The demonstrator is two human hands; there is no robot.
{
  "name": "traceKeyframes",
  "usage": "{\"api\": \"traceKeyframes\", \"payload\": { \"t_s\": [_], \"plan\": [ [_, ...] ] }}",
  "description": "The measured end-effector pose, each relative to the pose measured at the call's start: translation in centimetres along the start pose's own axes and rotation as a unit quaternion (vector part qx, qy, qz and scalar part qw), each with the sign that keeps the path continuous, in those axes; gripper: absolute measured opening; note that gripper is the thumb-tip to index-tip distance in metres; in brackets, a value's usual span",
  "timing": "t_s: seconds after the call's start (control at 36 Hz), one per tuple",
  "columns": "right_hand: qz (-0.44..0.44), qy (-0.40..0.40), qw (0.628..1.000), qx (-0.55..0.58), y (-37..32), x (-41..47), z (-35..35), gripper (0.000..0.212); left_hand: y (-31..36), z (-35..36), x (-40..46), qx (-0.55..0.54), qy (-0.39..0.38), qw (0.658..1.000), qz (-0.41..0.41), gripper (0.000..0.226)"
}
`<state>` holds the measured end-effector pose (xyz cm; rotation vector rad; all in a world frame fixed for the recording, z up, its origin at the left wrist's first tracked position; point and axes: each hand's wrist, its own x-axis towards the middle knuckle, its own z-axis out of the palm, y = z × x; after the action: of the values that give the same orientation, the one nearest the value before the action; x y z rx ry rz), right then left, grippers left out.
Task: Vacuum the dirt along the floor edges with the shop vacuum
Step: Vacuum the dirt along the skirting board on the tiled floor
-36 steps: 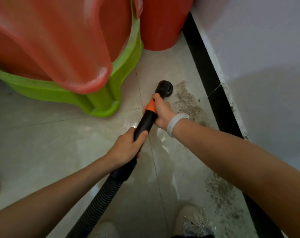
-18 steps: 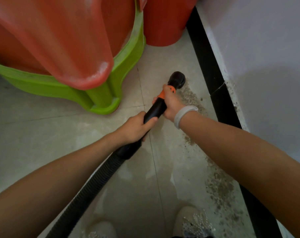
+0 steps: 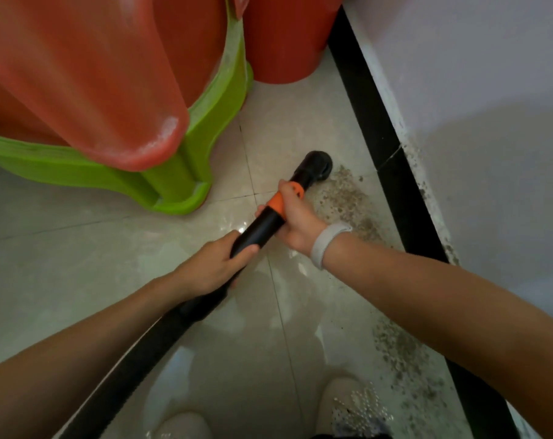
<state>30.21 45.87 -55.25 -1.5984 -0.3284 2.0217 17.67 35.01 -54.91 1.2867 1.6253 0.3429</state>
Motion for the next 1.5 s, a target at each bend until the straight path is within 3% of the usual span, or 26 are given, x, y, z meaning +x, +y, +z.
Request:
{"api": "traceKeyframes", "payload": {
  "t_s": [0.14, 0.28, 0.39, 0.56, 0.61, 0.69, 1.06, 1.22, 1.5],
  "plan": [
    [0.041, -0.013, 0.999, 0.003, 2.5, -1.1, 1.2, 0.031, -2.6, -0.2, -2.4, 0.002, 0.018, 1.000, -0.023, 0.026],
    [0.050, -0.019, 0.998, -0.011, 3.8, -1.9, 1.6, 0.026, -3.9, -0.7, -3.6, 0.011, 0.017, 0.999, -0.028, 0.026],
    [0.034, -0.009, 0.998, -0.043, 4.0, -2.1, 1.3, 0.018, -3.9, -0.3, -3.9, 0.033, 0.016, 0.999, -0.040, 0.029],
    [-0.015, 0.048, 0.998, -0.032, 4.1, -2.2, 3.5, 0.034, -3.2, -1.0, -3.9, 0.008, 0.047, 0.998, -0.047, 0.031],
    [-0.019, 0.052, 0.998, -0.010, 4.5, -2.1, 4.0, 0.030, -3.2, -1.5, -4.1, 0.013, 0.052, 0.997, -0.050, 0.031],
    [-0.020, 0.039, 0.999, 0.012, 5.1, -2.3, 4.6, 0.018, -3.7, -2.0, -5.0, 0.033, 0.053, 0.996, -0.062, 0.032],
    [0.007, -0.036, 0.998, -0.058, 11.1, -3.9, 7.7, 0.019, -7.6, -0.6, -10.8, 0.051, 0.136, 0.982, -0.119, 0.035],
    [0.007, -0.030, 0.999, -0.038, 11.9, -5.2, 6.7, 0.017, -7.8, -0.5, -11.7, 0.074, 0.103, 0.987, -0.101, 0.032],
    [-0.025, 0.093, 0.992, 0.081, 14.2, -9.0, 2.5, 0.019, -7.5, -0.6, -12.0, 0.171, -0.054, 0.984, -0.020, 0.023]
  ]
}}
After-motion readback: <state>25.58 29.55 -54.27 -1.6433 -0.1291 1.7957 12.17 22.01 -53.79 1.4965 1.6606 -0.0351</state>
